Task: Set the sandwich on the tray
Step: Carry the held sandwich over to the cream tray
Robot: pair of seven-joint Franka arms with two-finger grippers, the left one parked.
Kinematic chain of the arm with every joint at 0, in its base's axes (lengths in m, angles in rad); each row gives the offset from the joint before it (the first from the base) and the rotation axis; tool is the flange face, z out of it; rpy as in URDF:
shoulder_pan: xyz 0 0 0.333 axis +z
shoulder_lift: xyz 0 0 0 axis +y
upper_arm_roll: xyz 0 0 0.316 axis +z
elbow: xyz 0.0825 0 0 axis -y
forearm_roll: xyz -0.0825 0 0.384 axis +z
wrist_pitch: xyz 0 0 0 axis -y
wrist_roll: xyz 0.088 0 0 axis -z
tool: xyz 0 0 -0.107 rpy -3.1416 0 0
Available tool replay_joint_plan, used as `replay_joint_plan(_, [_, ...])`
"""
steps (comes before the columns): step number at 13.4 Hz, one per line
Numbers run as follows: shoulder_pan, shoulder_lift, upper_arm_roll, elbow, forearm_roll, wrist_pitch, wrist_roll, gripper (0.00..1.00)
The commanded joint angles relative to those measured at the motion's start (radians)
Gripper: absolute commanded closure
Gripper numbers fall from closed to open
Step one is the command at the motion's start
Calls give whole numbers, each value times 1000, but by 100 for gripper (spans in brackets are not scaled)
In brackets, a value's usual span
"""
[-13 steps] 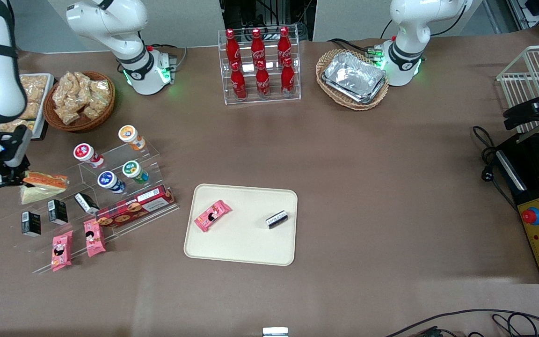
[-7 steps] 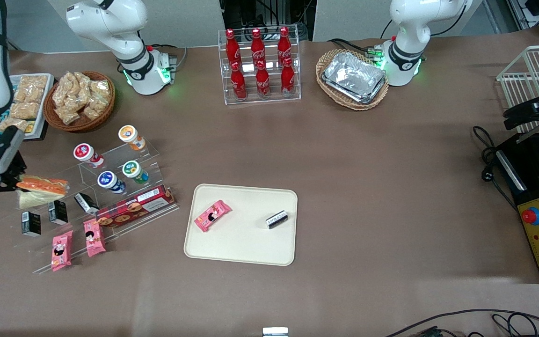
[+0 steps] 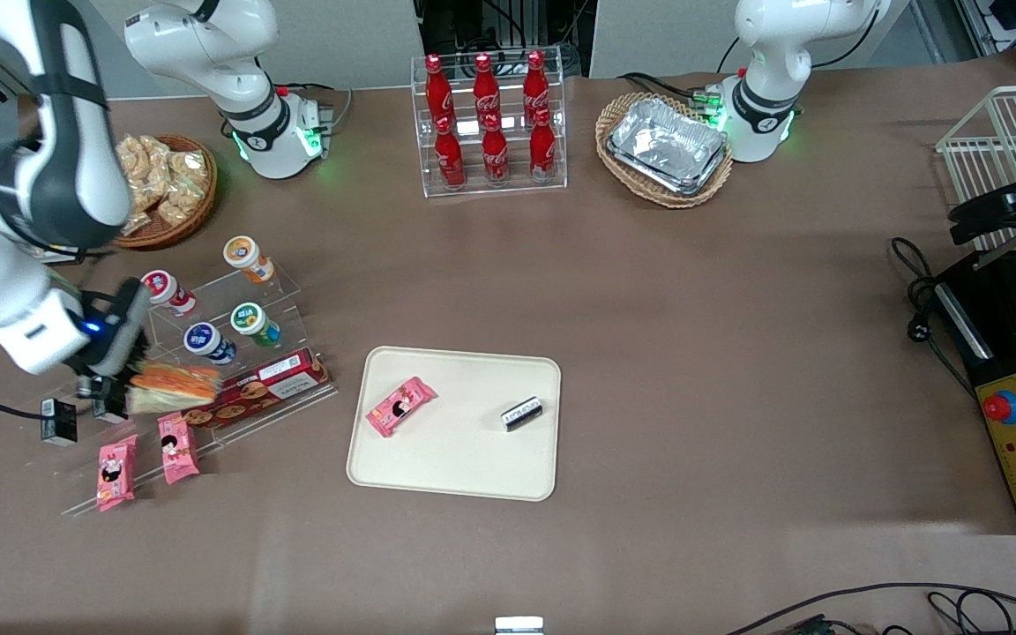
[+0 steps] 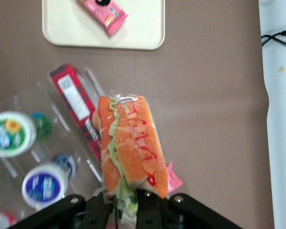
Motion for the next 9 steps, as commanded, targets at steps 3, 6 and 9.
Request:
replay_joint_plan(3, [149, 250, 37, 240, 3, -22, 292, 95])
replay_joint_plan(6, [236, 366, 37, 343, -33, -22, 427, 95])
replay_joint_plan(9, [330, 477, 36, 431, -67, -19, 588, 95])
